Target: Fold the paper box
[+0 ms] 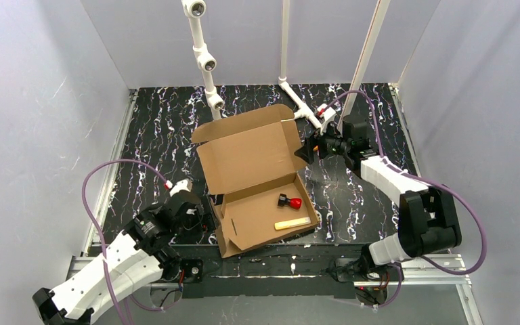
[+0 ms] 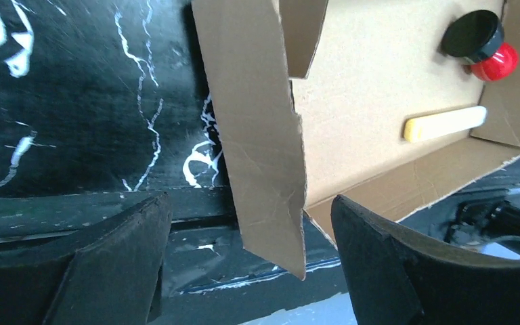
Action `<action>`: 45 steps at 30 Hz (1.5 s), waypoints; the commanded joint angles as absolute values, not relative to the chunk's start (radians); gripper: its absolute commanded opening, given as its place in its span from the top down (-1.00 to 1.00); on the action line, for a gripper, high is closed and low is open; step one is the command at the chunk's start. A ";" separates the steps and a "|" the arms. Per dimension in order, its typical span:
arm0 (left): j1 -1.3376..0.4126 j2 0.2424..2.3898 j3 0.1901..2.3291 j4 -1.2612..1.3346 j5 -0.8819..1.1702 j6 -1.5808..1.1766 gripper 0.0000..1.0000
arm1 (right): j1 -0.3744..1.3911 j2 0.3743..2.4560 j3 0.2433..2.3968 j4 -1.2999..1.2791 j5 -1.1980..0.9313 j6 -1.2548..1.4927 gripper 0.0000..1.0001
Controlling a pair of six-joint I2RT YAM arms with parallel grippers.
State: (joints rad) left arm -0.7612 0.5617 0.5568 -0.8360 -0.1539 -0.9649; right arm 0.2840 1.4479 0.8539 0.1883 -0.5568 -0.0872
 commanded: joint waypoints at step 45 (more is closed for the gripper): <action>-0.759 0.615 0.563 -0.543 0.000 -0.952 1.00 | 0.291 1.403 0.721 0.548 -0.525 0.153 0.97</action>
